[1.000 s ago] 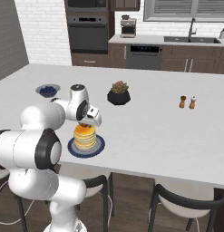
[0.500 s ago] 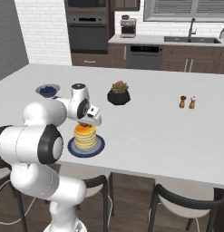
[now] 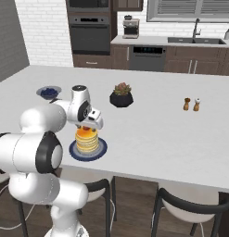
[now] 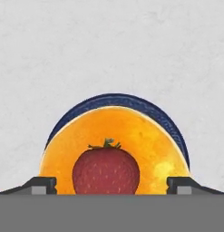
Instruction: Take the strawberry from the fridge and place it on top of the pancake, located on the dining counter.
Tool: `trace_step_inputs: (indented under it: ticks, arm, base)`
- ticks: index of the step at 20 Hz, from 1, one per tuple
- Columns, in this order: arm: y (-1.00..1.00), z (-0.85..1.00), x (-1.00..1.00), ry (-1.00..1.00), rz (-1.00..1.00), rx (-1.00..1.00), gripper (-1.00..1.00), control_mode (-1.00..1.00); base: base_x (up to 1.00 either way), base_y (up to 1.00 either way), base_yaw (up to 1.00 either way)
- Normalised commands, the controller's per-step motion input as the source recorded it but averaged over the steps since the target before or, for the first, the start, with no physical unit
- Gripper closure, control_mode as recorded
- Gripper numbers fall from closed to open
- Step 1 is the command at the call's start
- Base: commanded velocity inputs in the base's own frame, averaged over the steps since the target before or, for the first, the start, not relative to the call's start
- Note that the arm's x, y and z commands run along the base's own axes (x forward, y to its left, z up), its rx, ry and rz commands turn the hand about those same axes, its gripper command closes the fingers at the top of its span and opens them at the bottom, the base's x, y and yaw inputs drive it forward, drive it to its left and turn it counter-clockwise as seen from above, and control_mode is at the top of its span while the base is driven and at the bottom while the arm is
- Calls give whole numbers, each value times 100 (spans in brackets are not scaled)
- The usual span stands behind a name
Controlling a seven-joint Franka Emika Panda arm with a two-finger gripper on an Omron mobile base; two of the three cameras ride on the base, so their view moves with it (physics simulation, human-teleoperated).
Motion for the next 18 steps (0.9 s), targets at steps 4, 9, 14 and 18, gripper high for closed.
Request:
trace_step_inputs:
  ticks: [4,9,14,18]
  arm:
    - [0,39,-11,-4,0,-5,-100,-100]
    - [3,64,-49,-1,0,-8,-100,-100]
    - [22,78,-84,-2,0,-3,-100,-100]
    - [53,34,-93,3,0,0,-100,-100]
  base:
    - [0,0,0]
    - [0,0,0]
    - [0,0,0]
    - [0,0,0]
